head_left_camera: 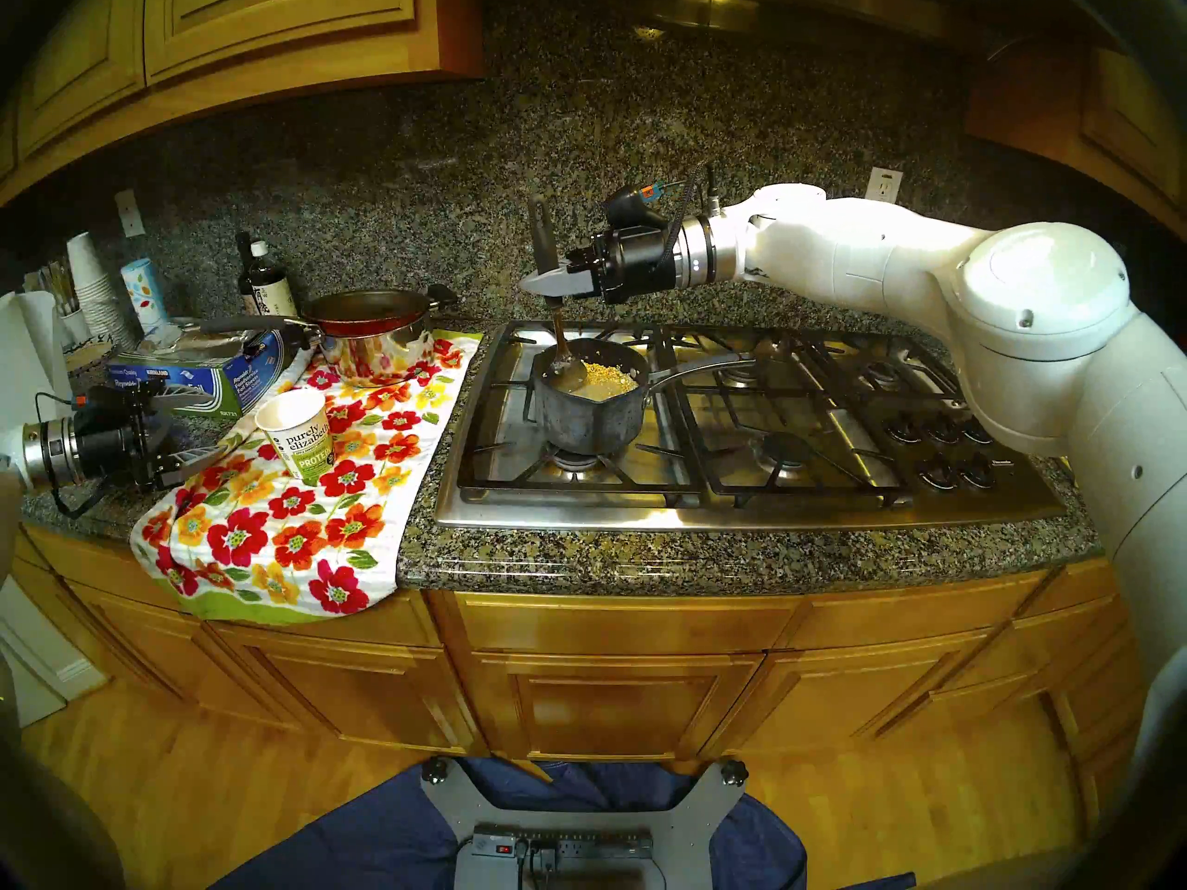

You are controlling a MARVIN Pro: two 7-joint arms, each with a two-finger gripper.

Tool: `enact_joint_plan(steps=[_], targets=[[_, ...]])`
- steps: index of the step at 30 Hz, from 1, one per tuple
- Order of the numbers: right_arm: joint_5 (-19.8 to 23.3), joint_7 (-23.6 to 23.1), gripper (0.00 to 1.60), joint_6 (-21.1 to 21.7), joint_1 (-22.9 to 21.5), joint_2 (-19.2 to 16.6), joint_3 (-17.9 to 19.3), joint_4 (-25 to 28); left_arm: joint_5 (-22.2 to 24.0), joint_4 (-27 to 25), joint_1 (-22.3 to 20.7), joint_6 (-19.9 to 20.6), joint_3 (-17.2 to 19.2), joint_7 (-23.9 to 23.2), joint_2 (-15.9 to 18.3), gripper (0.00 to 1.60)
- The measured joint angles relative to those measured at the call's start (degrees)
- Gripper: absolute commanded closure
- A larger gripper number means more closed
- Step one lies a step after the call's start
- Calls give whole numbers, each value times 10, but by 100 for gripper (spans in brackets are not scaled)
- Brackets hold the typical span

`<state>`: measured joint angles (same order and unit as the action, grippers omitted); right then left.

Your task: Pour oats into pot and stir with a spoon

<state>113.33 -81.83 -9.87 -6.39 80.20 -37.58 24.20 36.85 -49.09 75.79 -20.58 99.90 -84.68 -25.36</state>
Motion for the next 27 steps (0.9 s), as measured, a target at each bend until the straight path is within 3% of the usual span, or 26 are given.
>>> enact_joint_plan(steps=[12,27], targets=[[-2,-26,160,8,29,23,-2,-80,0,0,0,0,0,0,0,0],[-12,-34,160,12,39,21,-15,-134,0,0,0,0,0,0,0,0]])
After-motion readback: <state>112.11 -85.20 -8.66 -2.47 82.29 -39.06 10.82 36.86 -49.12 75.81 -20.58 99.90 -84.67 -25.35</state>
